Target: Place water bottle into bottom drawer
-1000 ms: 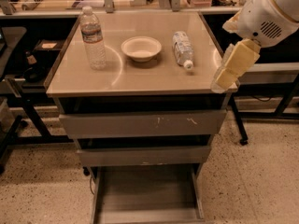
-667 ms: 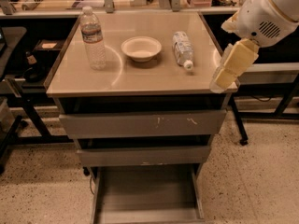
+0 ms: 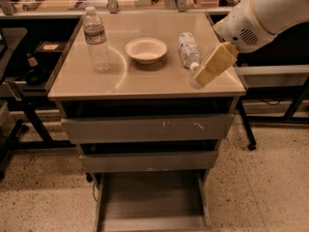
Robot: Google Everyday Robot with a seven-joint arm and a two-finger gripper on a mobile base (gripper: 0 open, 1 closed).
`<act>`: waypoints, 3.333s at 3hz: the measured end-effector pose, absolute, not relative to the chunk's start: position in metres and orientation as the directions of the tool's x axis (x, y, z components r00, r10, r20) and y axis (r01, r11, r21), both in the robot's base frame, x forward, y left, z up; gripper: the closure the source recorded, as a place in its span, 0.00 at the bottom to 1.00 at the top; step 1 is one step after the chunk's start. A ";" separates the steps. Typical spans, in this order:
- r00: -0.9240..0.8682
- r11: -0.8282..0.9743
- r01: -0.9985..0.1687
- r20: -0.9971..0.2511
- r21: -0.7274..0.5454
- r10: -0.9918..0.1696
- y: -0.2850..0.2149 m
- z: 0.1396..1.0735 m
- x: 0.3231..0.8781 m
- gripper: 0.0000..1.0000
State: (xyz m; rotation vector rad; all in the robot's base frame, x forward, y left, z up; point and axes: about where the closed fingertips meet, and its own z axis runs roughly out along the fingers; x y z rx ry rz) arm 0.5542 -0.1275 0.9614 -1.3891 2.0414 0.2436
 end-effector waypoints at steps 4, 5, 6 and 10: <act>-0.192 0.438 -0.883 -0.725 -0.166 -0.661 -0.078 0.945 0.611 0.00; -0.131 0.420 -0.888 -0.775 -0.185 -0.619 -0.052 0.937 0.628 0.00; -0.053 0.397 -0.893 -0.825 -0.213 -0.563 -0.014 0.940 0.657 0.00; 0.055 0.333 -0.915 -0.889 -0.227 -0.454 0.058 0.944 0.694 0.00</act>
Offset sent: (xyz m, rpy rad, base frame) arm 0.0920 0.0735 -0.0202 0.2335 -0.0571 0.0462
